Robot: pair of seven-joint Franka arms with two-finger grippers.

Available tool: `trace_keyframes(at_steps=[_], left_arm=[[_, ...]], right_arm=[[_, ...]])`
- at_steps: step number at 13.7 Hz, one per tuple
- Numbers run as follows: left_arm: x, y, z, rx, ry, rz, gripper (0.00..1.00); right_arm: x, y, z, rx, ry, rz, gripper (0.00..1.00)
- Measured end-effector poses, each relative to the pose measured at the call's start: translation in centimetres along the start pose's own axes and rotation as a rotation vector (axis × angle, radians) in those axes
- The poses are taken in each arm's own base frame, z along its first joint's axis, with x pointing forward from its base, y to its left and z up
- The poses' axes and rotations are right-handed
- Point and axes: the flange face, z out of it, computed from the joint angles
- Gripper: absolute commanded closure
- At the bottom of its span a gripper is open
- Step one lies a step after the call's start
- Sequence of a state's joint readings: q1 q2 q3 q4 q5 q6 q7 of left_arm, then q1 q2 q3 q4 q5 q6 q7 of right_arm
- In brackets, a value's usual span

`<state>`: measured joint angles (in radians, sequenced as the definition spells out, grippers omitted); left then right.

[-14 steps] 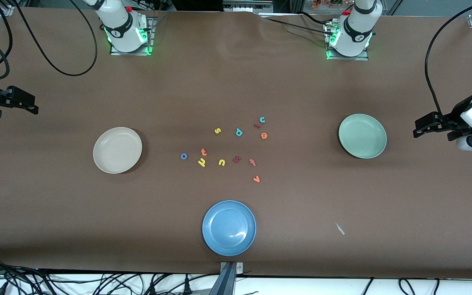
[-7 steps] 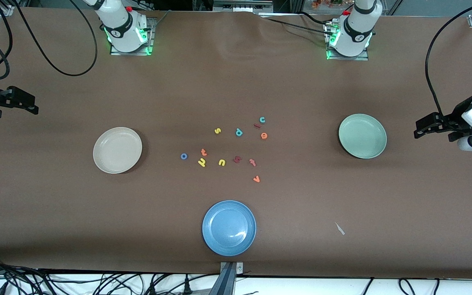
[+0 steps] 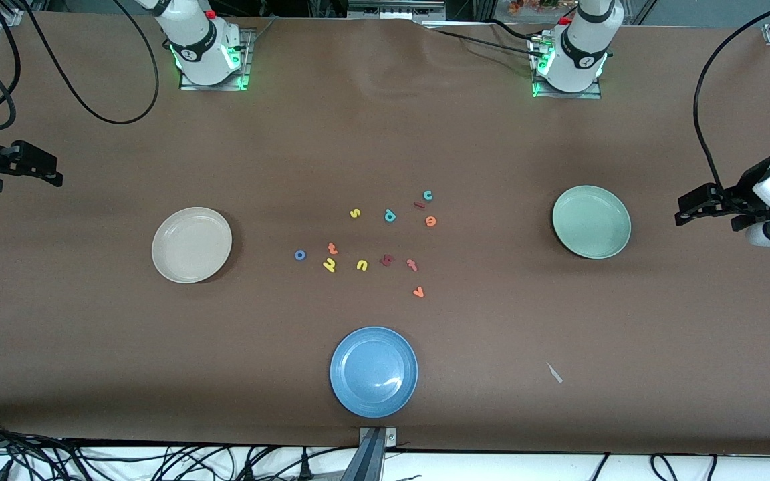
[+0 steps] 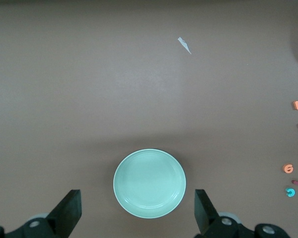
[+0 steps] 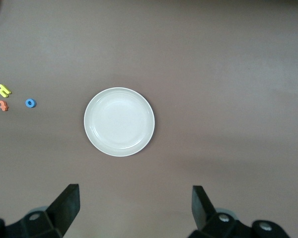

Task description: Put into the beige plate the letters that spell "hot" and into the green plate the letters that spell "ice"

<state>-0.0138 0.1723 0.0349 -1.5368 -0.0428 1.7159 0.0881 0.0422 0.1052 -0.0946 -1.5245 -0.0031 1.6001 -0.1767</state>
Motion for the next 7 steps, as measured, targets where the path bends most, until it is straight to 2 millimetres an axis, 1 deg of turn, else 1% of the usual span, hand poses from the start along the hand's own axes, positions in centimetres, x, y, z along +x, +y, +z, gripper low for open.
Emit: trace_keyframes(at_steps=[1, 3, 5, 7], left_arm=[[0.2, 0.8, 0.5, -0.004, -0.008, -0.01, 0.0], [0.9, 3.6, 2.8, -0.014, -0.048, -0.039, 0.0], [1.7, 7.4, 6.3, -0.013, -0.104, -0.077, 0.0], [2.0, 11.2, 9.6, -0.001, -0.156, -0.12, 0.0]], right_arm=[[0.0, 0.0, 0.0, 0.0, 0.0, 0.0, 0.0], [0.0, 0.0, 0.0, 0.0, 0.0, 0.0, 0.0], [0.0, 0.0, 0.0, 0.0, -0.001, 0.0, 0.0], [0.0, 0.0, 0.1, 0.0, -0.001, 0.001, 0.0]])
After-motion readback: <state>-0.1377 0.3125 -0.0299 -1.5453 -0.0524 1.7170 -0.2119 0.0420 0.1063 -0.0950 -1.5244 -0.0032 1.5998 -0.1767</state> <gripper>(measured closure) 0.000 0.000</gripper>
